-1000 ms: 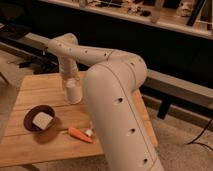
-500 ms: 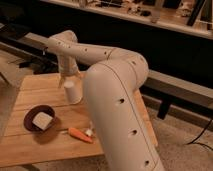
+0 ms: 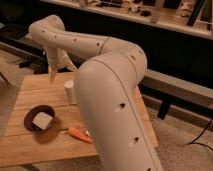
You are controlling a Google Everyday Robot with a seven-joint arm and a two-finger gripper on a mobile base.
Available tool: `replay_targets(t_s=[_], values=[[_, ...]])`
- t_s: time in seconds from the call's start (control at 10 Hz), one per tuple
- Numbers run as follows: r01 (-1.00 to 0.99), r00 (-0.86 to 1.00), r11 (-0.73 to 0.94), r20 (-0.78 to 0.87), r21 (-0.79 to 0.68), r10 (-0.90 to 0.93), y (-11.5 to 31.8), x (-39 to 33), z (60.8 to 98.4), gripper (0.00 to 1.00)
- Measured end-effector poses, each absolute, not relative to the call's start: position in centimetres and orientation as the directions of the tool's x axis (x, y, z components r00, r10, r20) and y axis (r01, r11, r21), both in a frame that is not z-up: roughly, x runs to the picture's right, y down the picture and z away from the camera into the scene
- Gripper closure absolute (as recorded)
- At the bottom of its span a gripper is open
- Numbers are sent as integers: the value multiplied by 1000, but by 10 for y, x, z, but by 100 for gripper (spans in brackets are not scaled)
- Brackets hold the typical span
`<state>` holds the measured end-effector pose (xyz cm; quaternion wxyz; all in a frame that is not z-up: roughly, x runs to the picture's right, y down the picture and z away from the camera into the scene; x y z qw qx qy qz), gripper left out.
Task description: Place the ceramic cup over the eraser
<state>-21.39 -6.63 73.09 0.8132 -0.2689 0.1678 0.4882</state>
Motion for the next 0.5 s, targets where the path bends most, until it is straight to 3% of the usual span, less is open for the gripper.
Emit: replay_targets(t_s=[0.2, 0.5], values=[[-862, 507, 419, -511, -286, 694, -71, -231, 701, 20], [-857, 515, 428, -506, -286, 692, -72, -232, 697, 20]])
